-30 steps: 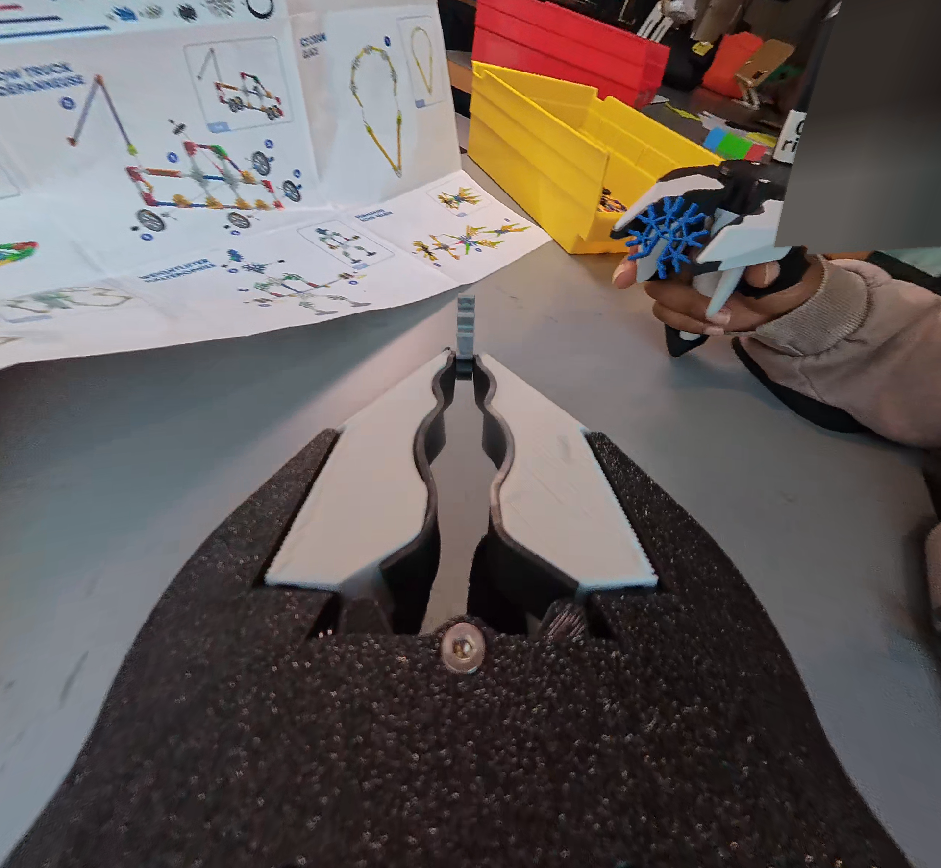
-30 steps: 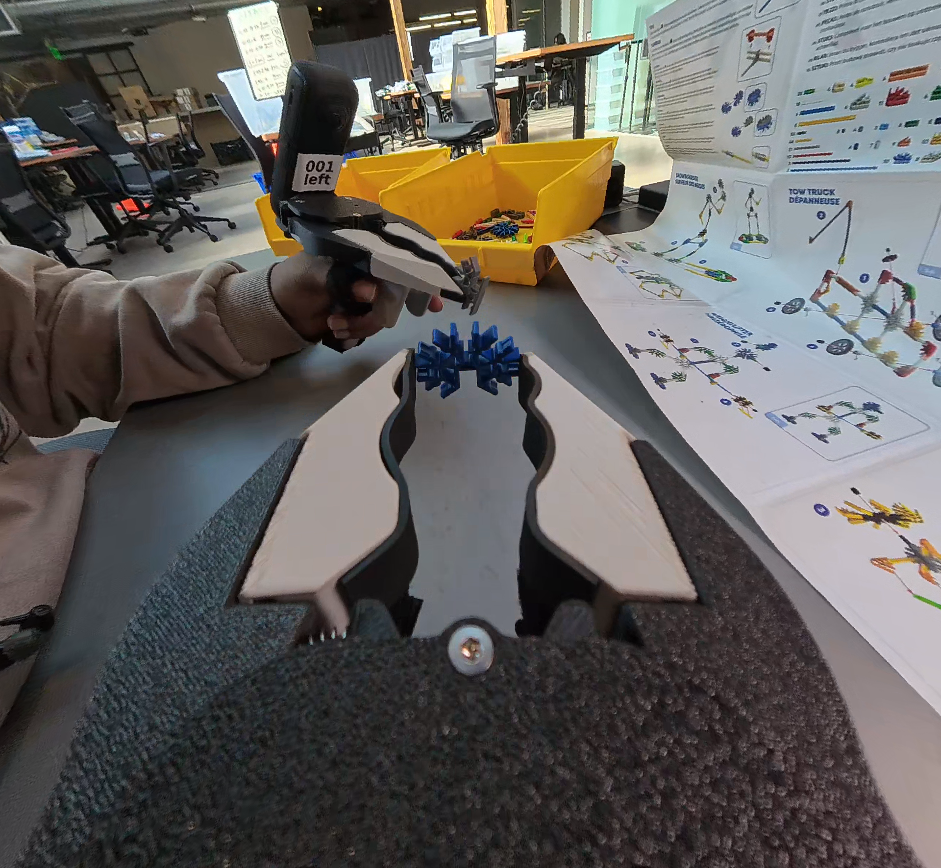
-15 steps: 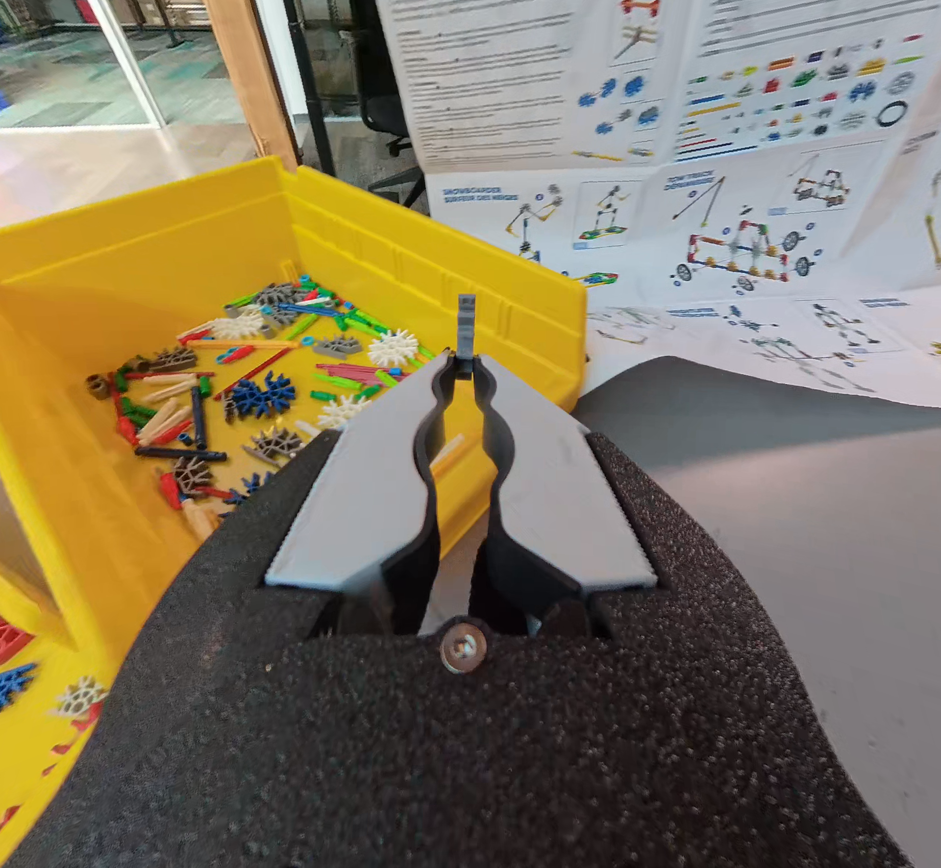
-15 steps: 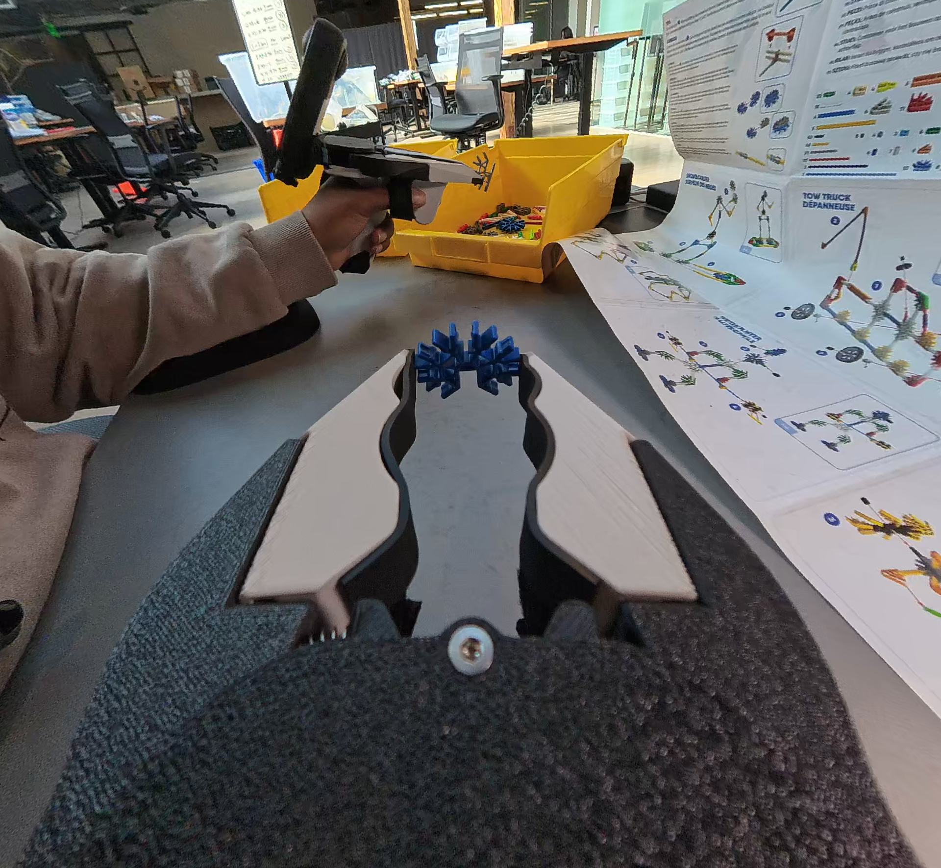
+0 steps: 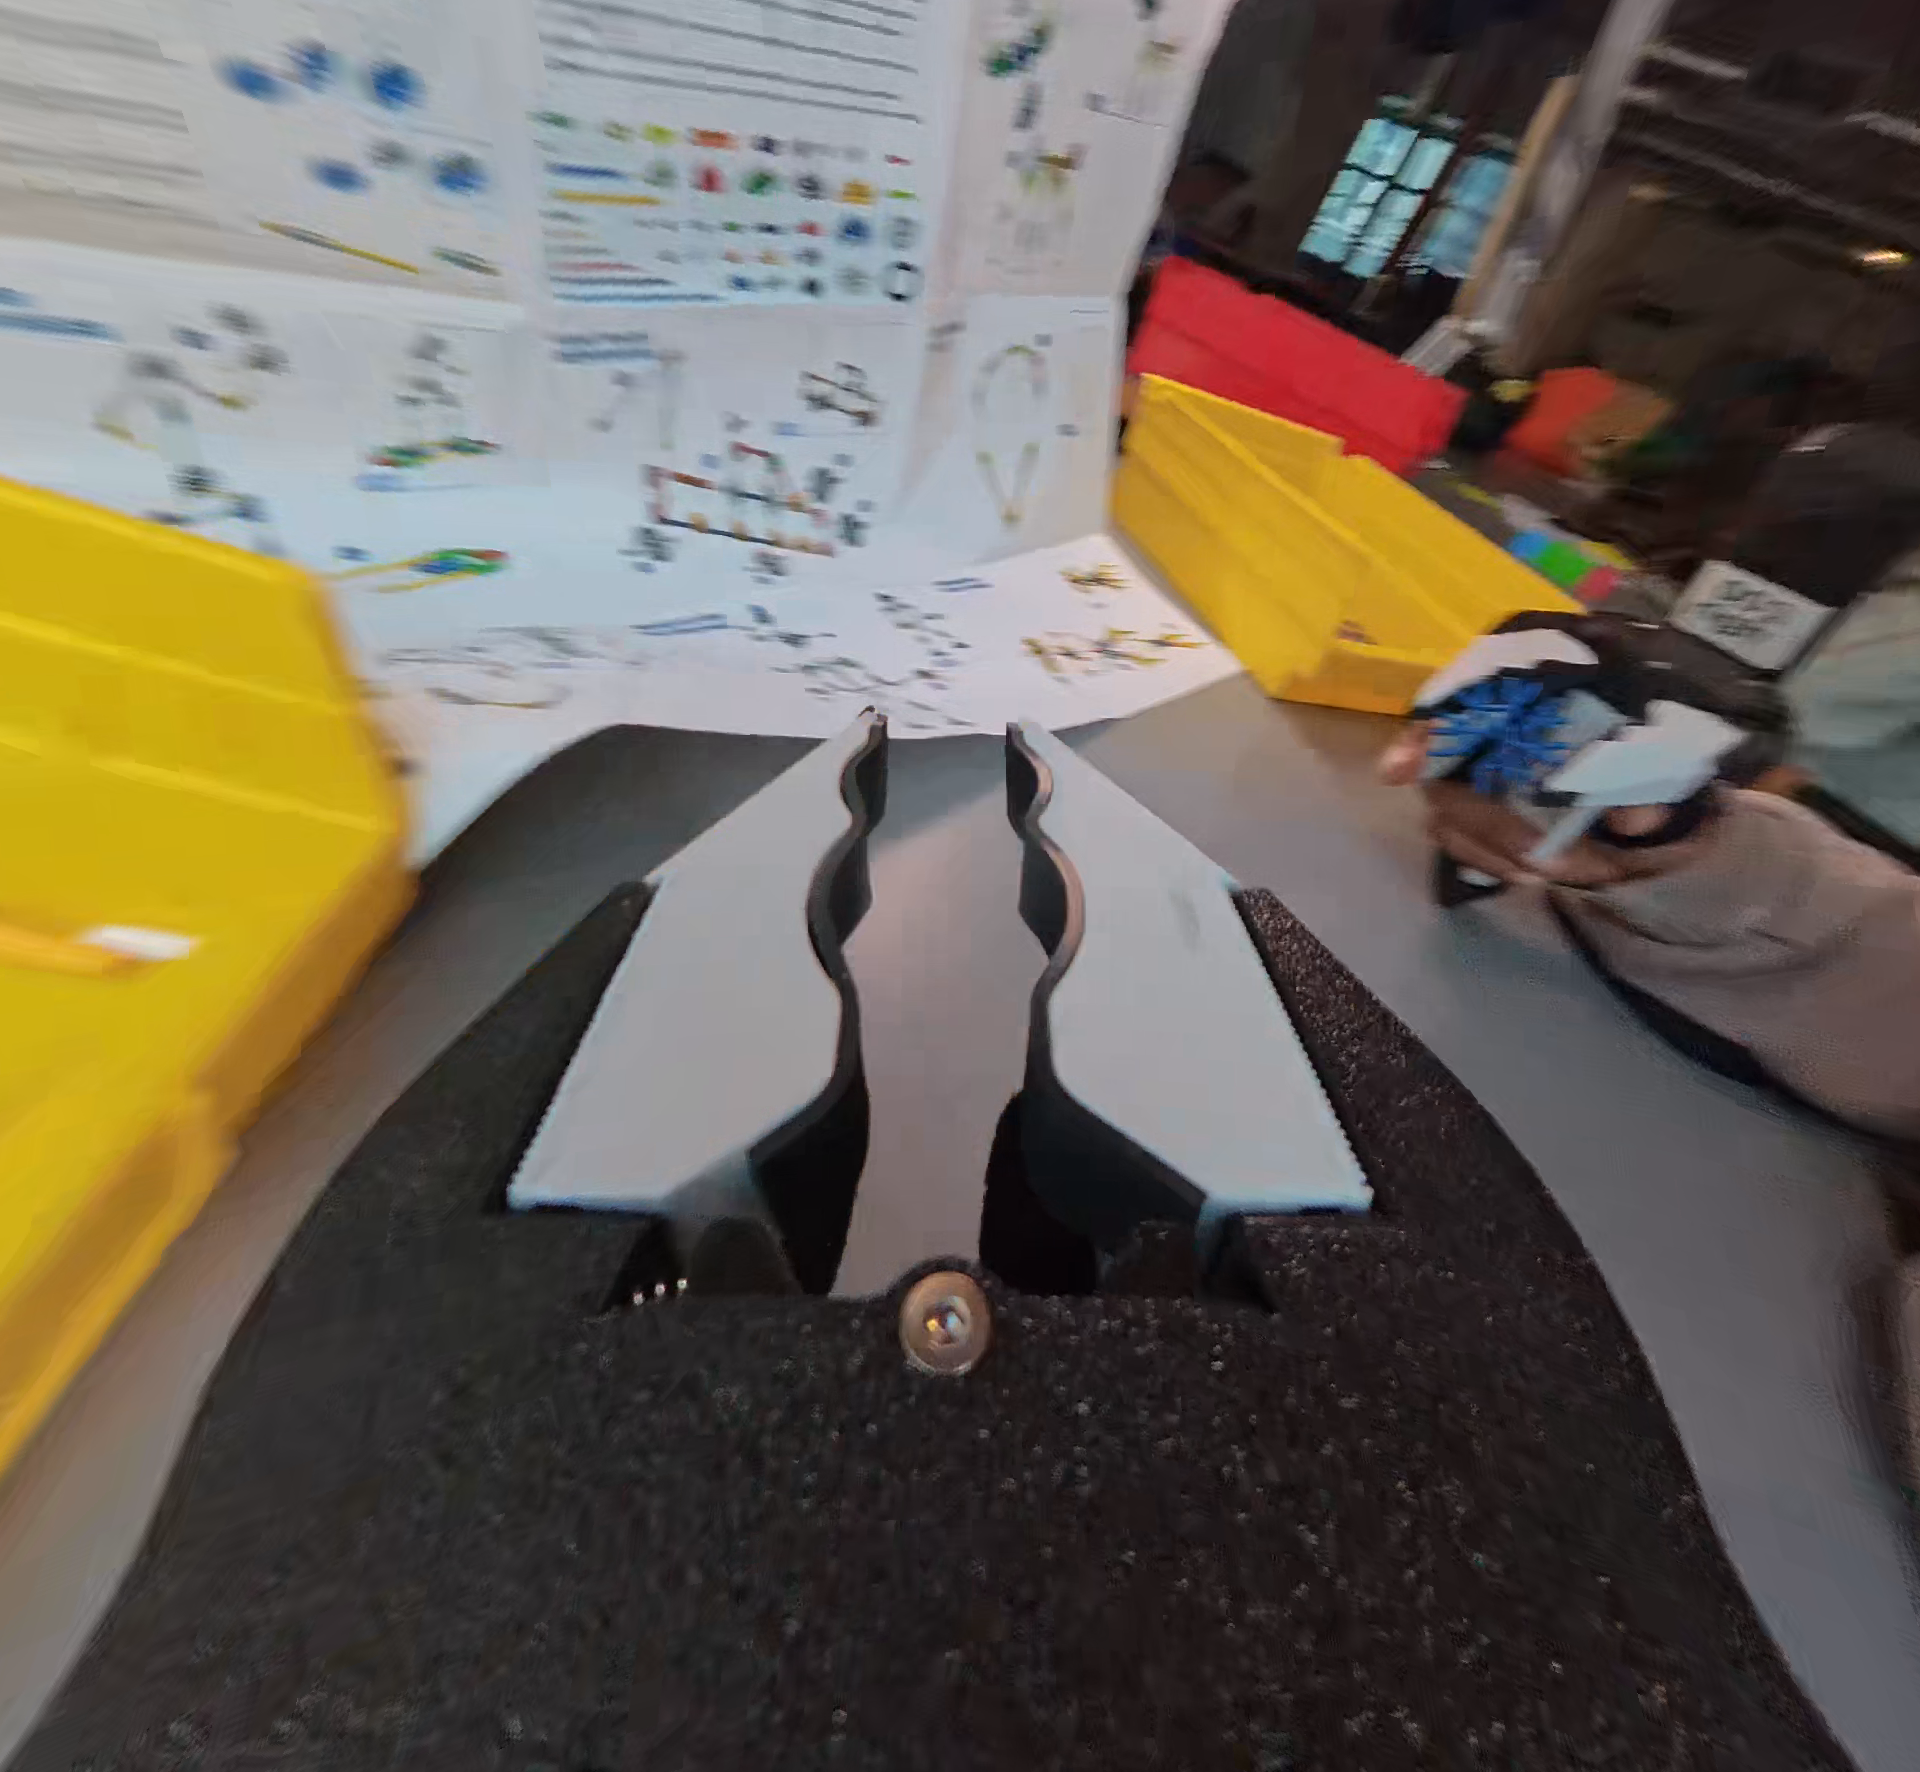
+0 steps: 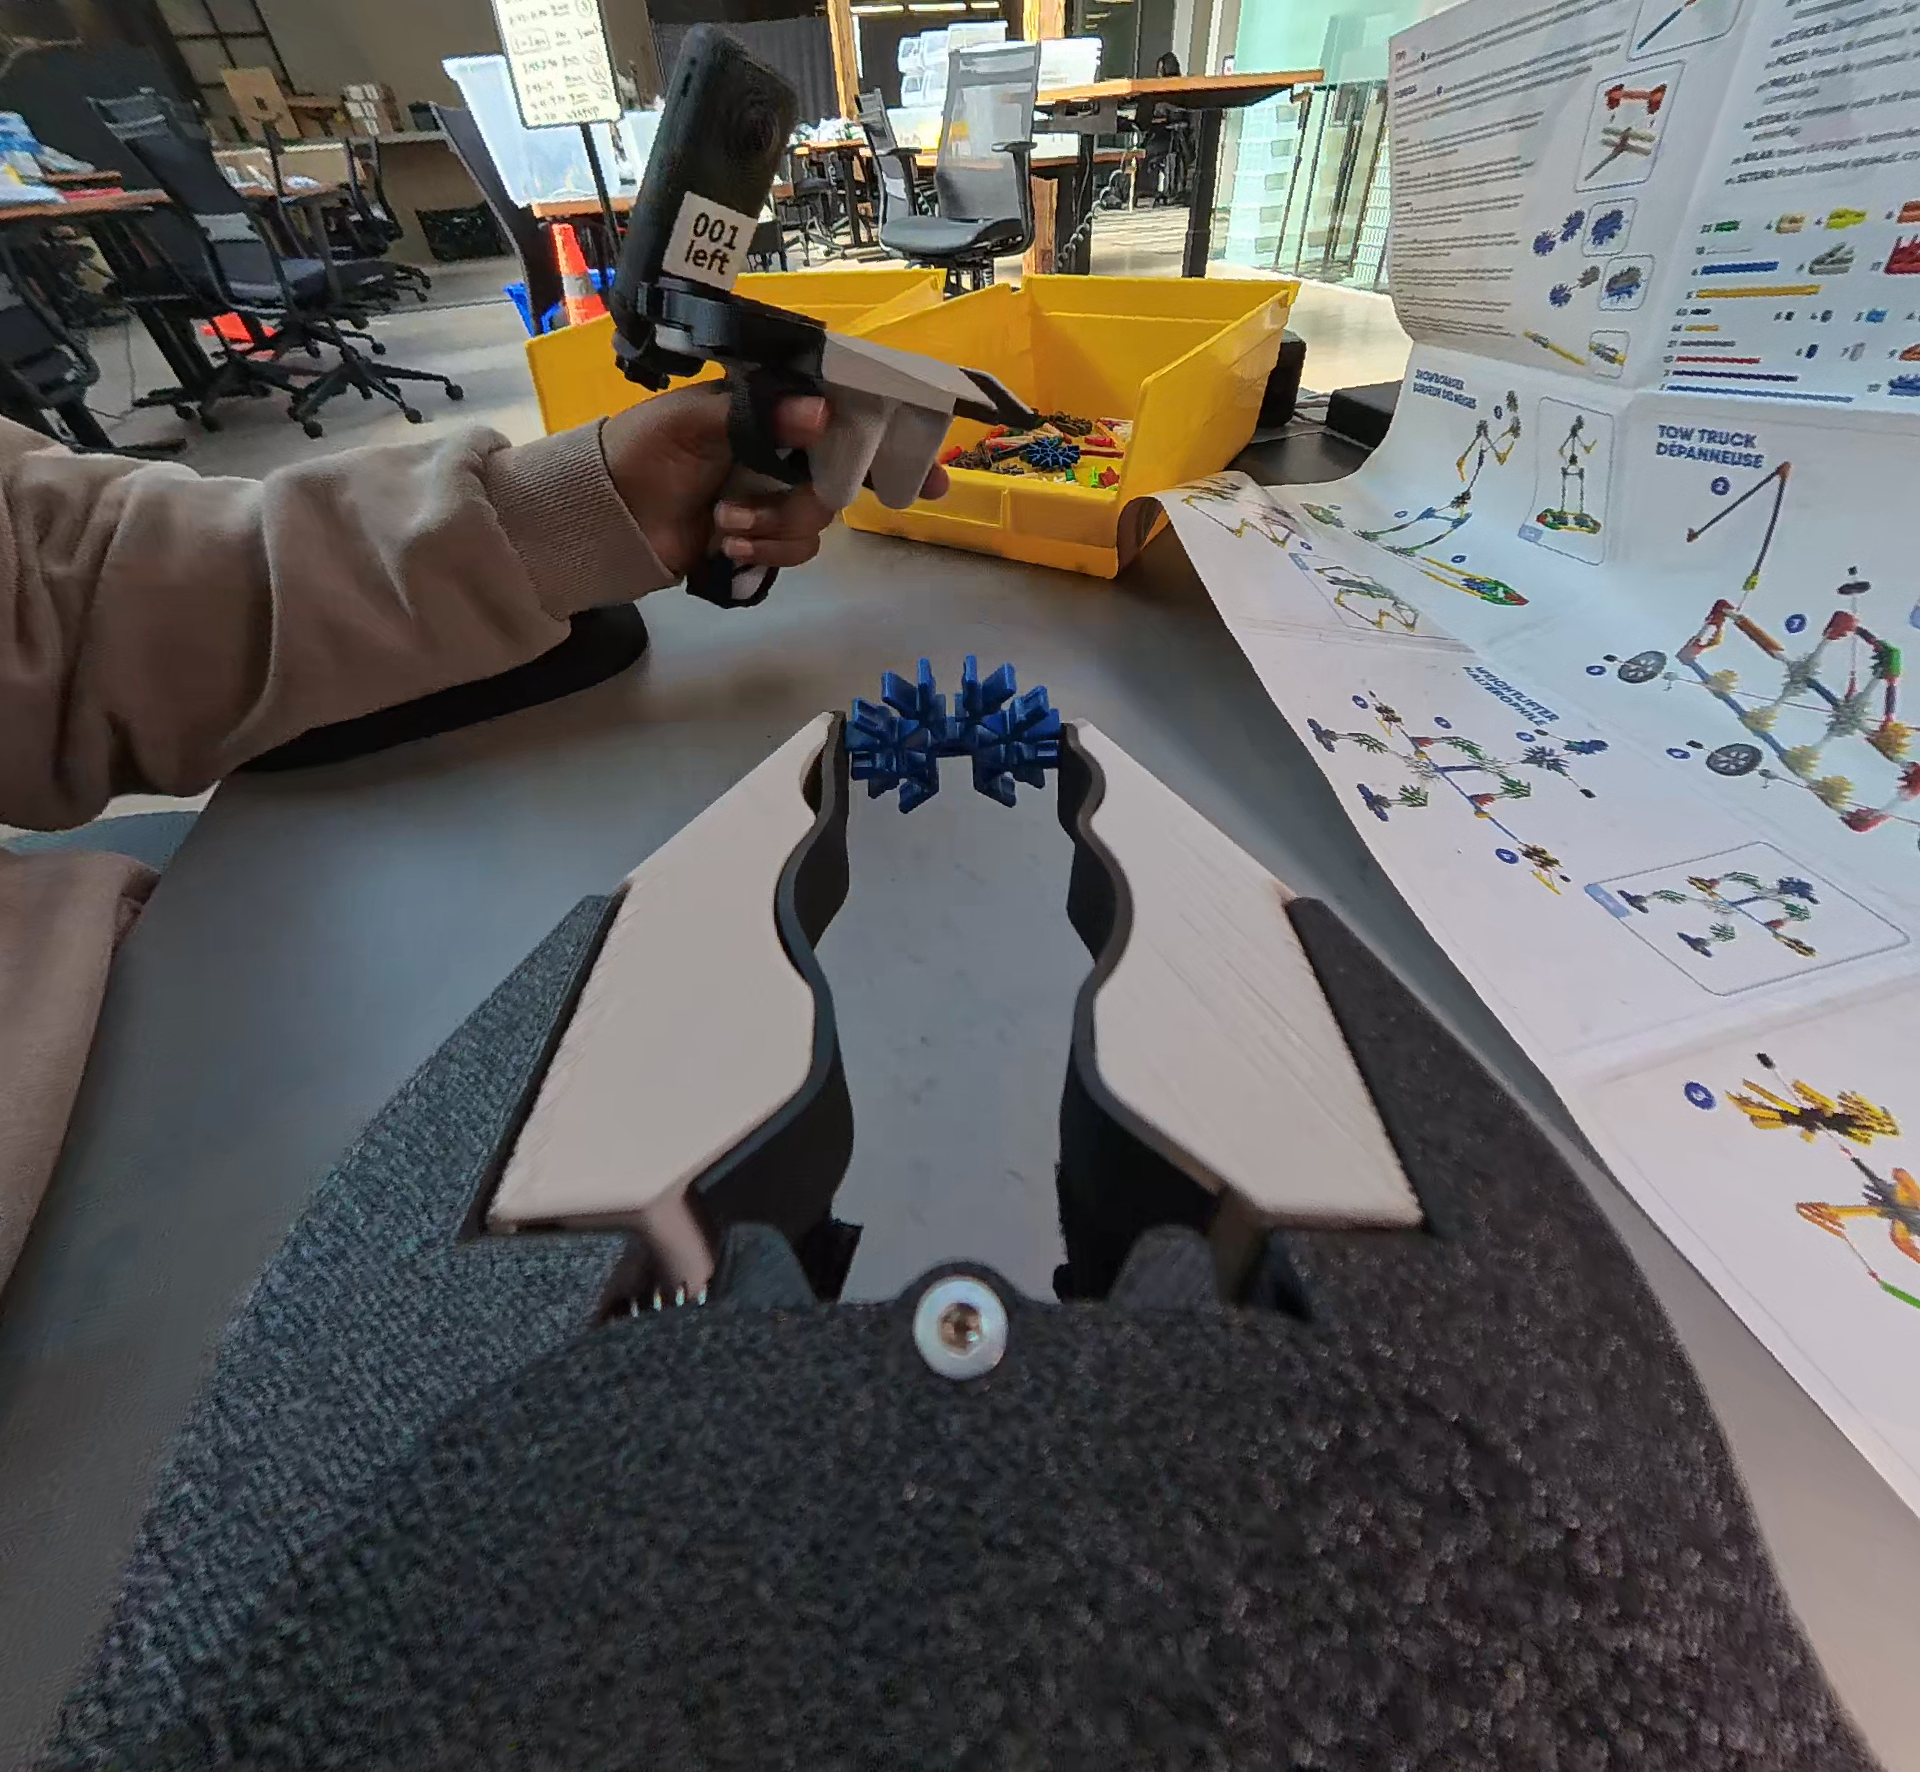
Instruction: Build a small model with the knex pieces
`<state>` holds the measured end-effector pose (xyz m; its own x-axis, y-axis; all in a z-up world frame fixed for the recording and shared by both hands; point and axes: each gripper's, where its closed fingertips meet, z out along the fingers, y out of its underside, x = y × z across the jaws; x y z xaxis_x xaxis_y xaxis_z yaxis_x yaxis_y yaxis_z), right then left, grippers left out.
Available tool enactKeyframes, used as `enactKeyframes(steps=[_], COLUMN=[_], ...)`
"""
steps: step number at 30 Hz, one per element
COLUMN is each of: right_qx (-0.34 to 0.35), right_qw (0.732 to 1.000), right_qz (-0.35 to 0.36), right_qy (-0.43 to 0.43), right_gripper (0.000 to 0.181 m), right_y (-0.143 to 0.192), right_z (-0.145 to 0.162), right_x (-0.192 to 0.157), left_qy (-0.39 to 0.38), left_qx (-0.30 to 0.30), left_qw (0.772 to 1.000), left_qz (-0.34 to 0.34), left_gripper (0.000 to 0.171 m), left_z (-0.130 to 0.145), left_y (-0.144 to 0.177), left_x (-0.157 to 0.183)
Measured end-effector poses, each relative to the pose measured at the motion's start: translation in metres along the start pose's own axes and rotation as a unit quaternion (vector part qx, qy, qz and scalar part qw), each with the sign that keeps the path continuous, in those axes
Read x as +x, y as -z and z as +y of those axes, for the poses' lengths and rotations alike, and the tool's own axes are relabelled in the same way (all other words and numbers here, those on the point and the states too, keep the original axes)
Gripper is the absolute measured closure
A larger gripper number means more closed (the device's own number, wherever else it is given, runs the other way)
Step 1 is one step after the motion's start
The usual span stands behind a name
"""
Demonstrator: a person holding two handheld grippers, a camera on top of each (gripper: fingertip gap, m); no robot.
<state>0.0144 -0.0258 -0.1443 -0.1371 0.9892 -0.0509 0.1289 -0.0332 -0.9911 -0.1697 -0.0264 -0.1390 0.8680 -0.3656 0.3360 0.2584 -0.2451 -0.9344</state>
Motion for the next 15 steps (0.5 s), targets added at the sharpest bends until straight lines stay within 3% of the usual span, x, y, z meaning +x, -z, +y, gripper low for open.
enactKeyframes(steps=[3,7,11,15], right_qx=[-0.018,-0.011,-0.009,-0.031], right_qw=[0.998,0.985,0.966,0.955], right_qz=[0.014,0.018,0.027,0.044], right_qy=[0.060,0.170,0.259,0.292], right_gripper=[0.142,0.142,0.143,0.142], right_y=[-0.004,-0.011,-0.018,-0.021], right_z=[0.005,0.003,0.001,0.008], right_x=[-0.004,-0.024,-0.041,-0.039], left_qy=[0.066,0.148,0.176,0.156], left_qx=[-0.044,-0.088,-0.107,-0.132], left_qw=[0.984,0.937,0.915,0.919], left_qz=[0.161,0.303,0.346,0.336], left_gripper=[0.138,0.126,0.126,0.139], left_z=[0.026,0.048,0.056,0.066], left_y=[-0.028,-0.042,-0.044,-0.044], left_x=[0.074,0.151,0.180,0.181])
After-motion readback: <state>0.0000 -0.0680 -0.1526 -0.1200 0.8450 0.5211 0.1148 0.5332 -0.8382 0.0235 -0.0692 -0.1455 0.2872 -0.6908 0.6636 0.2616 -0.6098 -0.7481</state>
